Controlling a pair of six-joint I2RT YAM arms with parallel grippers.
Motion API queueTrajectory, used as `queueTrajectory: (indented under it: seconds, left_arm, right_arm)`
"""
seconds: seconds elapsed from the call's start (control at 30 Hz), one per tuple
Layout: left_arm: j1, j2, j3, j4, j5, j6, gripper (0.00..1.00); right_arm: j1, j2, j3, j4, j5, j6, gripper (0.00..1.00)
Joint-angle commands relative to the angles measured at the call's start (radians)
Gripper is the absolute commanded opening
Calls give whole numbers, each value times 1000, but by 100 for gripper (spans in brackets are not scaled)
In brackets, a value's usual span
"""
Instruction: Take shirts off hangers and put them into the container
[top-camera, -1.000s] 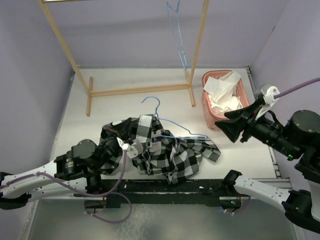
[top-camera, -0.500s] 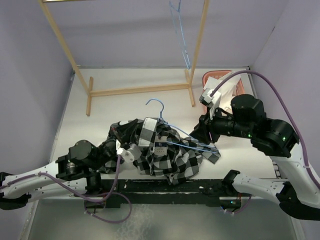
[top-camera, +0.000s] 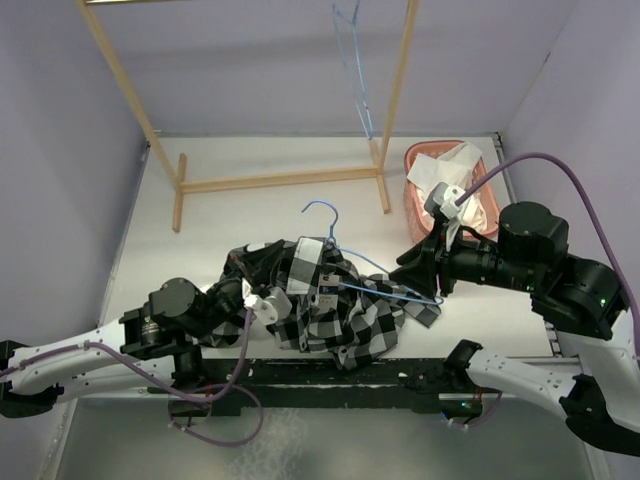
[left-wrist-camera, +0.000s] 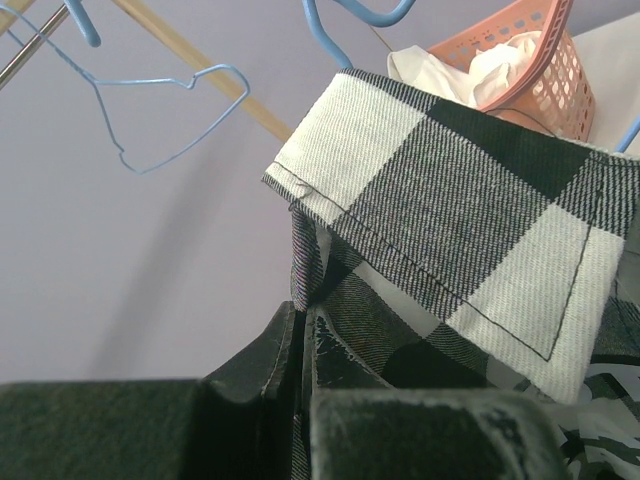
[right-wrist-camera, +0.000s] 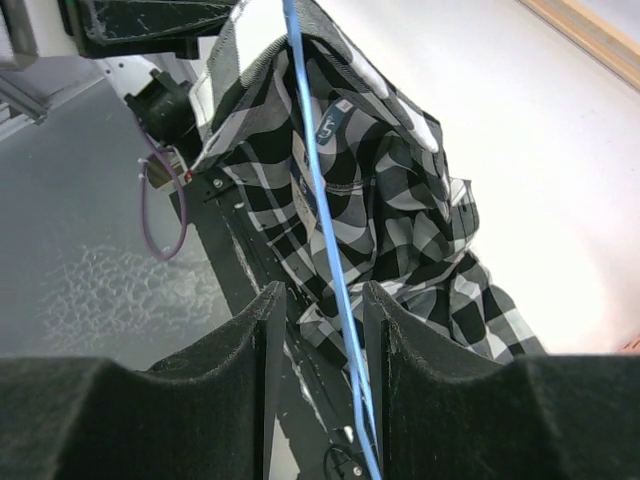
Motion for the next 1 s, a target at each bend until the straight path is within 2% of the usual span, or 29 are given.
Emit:
queueTrajectory:
  seconds: [0.0, 0.33, 0.4, 0.43, 0.53, 0.57, 0.7, 0.73, 0.83, 0.97]
  left_arm:
    - [1, -7, 24, 109, 6, -32, 0]
    - [1, -4, 39, 116, 20, -40, 0]
    - [1, -4, 39, 113, 20, -42, 0]
    - [1, -5, 40, 110, 18, -42, 0]
    - [1, -3, 36, 108, 9, -39, 0]
    - [2, -4, 35, 106, 4, -36, 0]
    - [1, 26, 32, 107, -80, -31, 1]
    - [2, 45, 37, 99, -121, -30, 3]
    - [1, 114, 69, 49, -251, -54, 29]
    - [1, 166, 177, -134, -316, -244, 44]
  right_arm:
    - [-2, -2, 4, 47, -59, 3, 39]
    - [-2, 31, -57, 79, -57, -9, 39]
    - [-2, 38, -62, 84, -63, -11, 36]
    - [-2, 40, -64, 86, -68, -12, 32]
    - [-2, 40, -59, 86, -66, -11, 5]
    - [-2, 37, -57, 84, -60, -9, 0]
    - [-2, 30, -26, 38, -3, 3, 0]
    - [-2, 29, -14, 20, 14, 8, 0]
    - [-2, 33, 33, -51, 59, 21, 0]
    - [-2, 70, 134, -201, 120, 17, 0]
